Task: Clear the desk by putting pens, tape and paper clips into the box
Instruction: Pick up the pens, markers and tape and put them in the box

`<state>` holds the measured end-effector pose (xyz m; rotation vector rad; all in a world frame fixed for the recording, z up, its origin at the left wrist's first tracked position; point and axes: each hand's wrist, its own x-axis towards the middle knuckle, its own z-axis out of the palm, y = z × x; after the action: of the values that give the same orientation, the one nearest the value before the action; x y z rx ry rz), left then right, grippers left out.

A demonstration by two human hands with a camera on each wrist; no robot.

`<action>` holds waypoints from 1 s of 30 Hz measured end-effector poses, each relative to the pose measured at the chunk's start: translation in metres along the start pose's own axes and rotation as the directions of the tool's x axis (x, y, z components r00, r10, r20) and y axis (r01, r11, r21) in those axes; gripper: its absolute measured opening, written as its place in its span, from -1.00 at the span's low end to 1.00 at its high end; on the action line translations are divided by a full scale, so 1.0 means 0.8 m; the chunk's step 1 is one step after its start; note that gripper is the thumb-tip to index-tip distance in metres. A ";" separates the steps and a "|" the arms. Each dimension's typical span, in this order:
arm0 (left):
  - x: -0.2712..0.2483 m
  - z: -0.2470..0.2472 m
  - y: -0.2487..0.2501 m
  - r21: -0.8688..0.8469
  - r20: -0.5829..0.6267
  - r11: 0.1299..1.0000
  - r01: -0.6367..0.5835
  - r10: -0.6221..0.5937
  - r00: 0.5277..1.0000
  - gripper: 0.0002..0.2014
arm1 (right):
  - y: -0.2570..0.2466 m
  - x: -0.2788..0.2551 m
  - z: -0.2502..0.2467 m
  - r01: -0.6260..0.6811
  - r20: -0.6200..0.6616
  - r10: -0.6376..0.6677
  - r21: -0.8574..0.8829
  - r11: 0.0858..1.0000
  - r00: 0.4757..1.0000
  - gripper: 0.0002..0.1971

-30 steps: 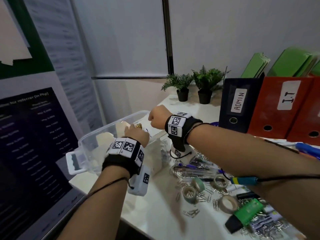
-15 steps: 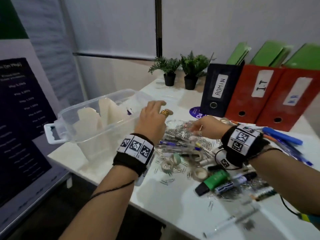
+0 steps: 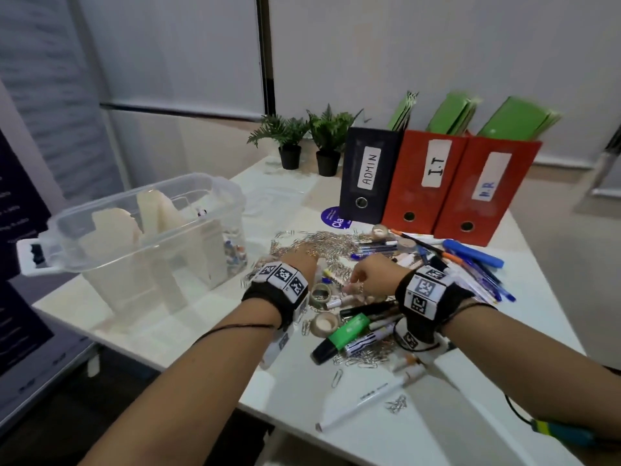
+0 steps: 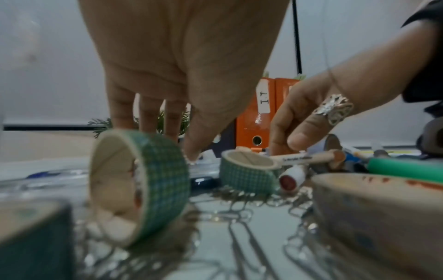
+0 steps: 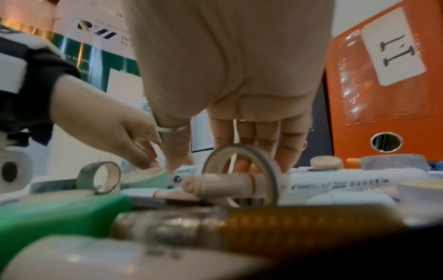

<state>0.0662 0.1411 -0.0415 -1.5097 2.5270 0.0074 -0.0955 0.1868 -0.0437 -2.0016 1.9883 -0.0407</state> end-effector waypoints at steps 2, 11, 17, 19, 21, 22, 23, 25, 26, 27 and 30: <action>0.002 -0.001 -0.002 0.056 0.071 0.998 0.009 -0.013 0.997 -0.62 | -0.004 0.000 0.001 0.019 0.005 -0.018 -0.054 0.998 1.000 -0.77; 0.021 -0.001 -0.015 0.097 0.053 0.991 0.094 -0.099 0.994 -0.67 | -0.013 0.002 0.006 0.024 0.070 -0.005 -0.263 0.965 0.998 -0.76; 0.027 0.010 -0.029 0.025 0.030 0.994 0.109 -0.110 0.993 -0.61 | -0.015 0.000 0.000 0.035 0.066 -0.015 -0.305 0.952 0.998 -0.59; 0.031 0.009 -0.030 -0.002 0.033 0.995 0.096 -0.096 0.995 -0.62 | -0.015 0.001 0.000 0.030 0.058 -0.013 -0.300 0.953 0.998 -0.60; 0.034 0.007 -0.030 -0.006 0.045 0.994 0.105 -0.105 0.993 -0.62 | -0.014 0.003 0.000 0.026 0.058 -0.010 -0.287 0.958 0.998 -0.62; 0.035 0.007 -0.030 -0.024 0.035 0.994 0.109 -0.108 0.994 -0.63 | -0.014 0.005 -0.001 0.017 0.057 -0.001 -0.279 0.960 0.998 -0.64; 0.035 0.007 -0.030 -0.036 0.028 0.993 0.109 -0.108 0.994 -0.64 | -0.013 0.007 -0.001 0.001 0.052 0.013 -0.266 0.964 0.999 -0.65; 0.034 0.008 -0.029 -0.039 0.047 0.992 0.120 -0.118 0.992 -0.68 | -0.013 0.007 -0.004 -0.028 0.054 0.043 -0.252 0.967 0.998 -0.76; 0.034 0.010 -0.028 -0.017 0.052 0.992 0.122 -0.121 0.991 -0.68 | -0.014 0.006 -0.006 -0.042 0.053 0.056 -0.245 0.969 0.997 -0.86; 0.035 0.011 -0.028 0.017 0.045 0.993 0.114 -0.115 0.992 -0.66 | -0.012 0.007 -0.007 -0.045 0.048 0.058 -0.230 0.972 0.997 -0.89; 0.036 0.013 -0.025 0.115 0.051 0.989 0.092 -0.098 0.994 -0.60 | -0.006 0.008 -0.009 -0.039 0.029 0.046 -0.212 0.976 0.998 -0.70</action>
<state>0.0721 0.1073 -0.0550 -1.5611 2.3673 -0.1030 -0.0925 0.1792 -0.0372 -2.0694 2.0896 0.2232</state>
